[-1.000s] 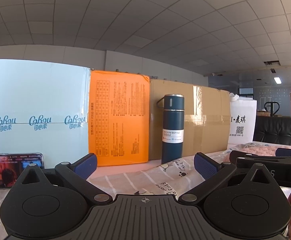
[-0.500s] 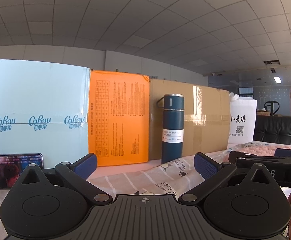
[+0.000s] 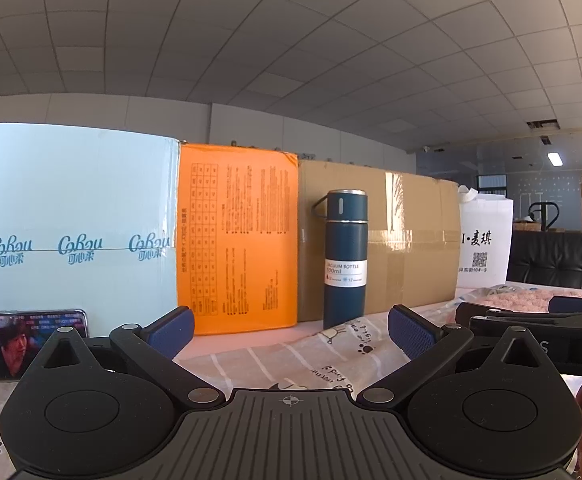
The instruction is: Fold clothes
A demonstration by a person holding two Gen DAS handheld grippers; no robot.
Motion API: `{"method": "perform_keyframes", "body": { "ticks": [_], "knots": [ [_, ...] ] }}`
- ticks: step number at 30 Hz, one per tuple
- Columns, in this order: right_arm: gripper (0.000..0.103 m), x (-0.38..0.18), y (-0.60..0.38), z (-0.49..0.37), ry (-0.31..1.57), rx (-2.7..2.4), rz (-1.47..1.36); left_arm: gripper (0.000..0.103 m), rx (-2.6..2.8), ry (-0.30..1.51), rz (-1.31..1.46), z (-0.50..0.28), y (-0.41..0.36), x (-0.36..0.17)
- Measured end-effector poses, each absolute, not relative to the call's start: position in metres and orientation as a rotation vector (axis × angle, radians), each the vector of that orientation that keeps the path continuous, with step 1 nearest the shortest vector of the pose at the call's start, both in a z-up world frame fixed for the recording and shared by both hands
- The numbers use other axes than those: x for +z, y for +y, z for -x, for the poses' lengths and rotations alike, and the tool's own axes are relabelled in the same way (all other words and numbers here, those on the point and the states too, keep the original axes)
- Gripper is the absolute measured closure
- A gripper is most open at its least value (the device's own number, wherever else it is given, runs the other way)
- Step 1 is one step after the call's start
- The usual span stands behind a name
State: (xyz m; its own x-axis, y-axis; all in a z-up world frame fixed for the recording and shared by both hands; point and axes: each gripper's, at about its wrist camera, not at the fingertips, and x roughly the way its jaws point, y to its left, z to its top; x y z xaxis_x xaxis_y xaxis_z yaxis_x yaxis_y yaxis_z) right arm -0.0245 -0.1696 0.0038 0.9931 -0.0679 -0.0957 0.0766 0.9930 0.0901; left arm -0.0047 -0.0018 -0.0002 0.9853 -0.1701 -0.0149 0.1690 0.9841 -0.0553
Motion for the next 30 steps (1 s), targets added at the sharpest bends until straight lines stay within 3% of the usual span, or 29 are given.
{"method": "perform_keyframes", "body": {
  "ticks": [30],
  "knots": [
    [0.000, 0.0045, -0.1695, 0.0210, 0.099, -0.073, -0.087, 0.000, -0.164, 0.005, 0.023, 0.0072, -0.0039, -0.0003]
  ]
}}
